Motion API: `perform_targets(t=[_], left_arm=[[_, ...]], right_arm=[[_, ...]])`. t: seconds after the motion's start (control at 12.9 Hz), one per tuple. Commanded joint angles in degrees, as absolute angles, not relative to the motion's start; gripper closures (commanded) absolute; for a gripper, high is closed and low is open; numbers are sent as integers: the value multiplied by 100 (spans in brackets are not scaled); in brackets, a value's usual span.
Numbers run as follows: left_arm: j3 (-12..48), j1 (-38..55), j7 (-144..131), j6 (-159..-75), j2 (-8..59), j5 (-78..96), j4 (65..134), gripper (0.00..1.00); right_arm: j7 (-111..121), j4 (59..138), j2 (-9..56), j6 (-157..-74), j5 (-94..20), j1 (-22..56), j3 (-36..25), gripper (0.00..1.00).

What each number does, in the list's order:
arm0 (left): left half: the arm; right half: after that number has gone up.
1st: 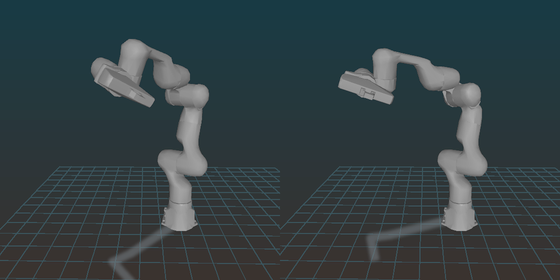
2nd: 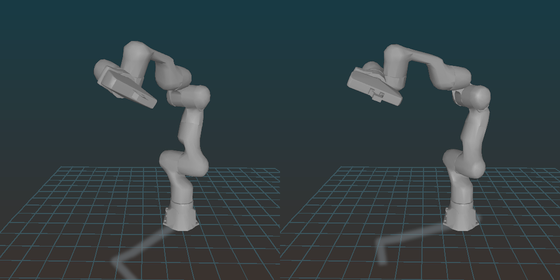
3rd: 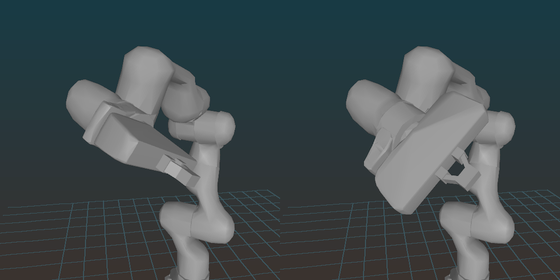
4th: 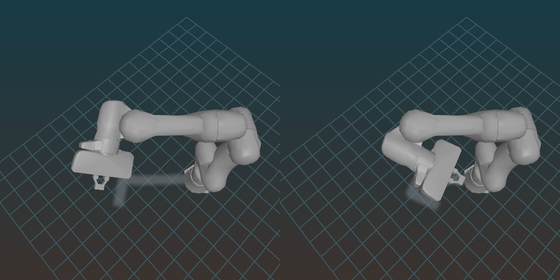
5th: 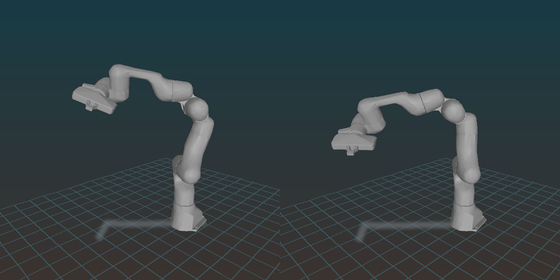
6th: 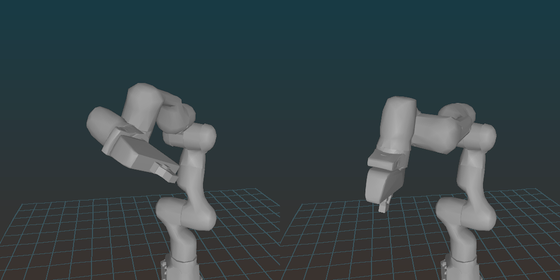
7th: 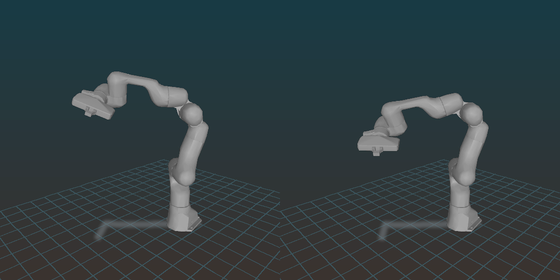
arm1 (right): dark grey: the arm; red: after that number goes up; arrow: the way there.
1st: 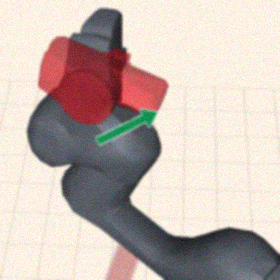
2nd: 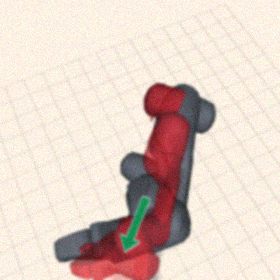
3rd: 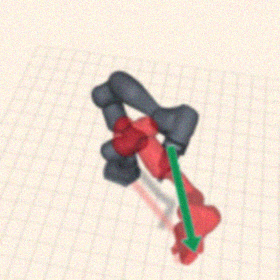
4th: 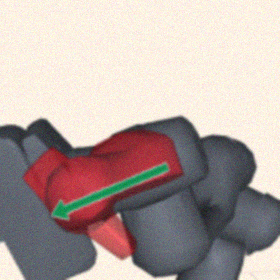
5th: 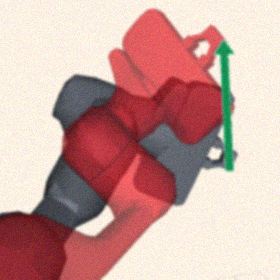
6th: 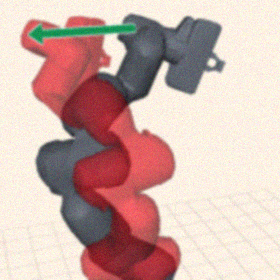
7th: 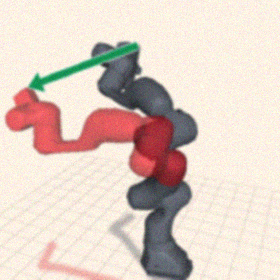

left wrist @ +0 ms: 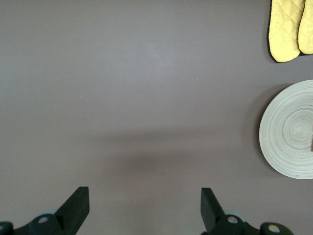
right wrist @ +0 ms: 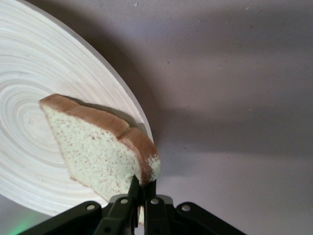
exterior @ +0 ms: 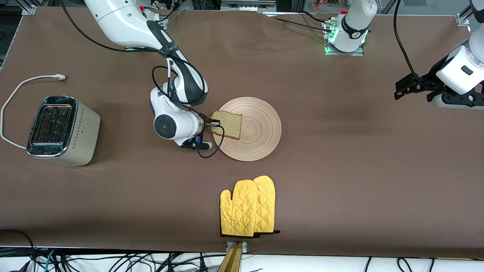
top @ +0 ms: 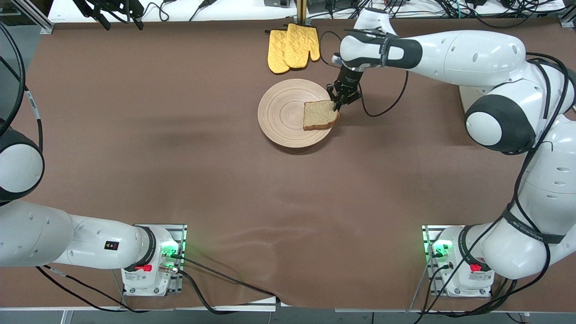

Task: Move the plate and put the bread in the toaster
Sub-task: 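Lift the bread and carry it to the toaster with the right gripper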

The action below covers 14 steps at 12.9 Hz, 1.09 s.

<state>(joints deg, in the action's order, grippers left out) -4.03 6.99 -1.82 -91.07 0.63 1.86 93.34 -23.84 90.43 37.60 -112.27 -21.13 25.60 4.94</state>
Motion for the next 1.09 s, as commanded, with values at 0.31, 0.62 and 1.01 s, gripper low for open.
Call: perform_targets(t=[0.31, 0.62, 1.01], left_arm=[[-422, 668, -123, -9062, 141, 299, 9185, 0], [-413, 659, -123, -9062, 141, 299, 9185, 0], [-413, 677, -132, -9062, 141, 308, 9185, 0]], right_arm=[[-2303, 8062, 3393, -9197, -1785, 2514, -350, 100], [-2067, 7183, 3366, -7729, -1320, 2514, -983, 100], [-346, 7005, 2927, -6814, -440, 2522, -2168, 100]])
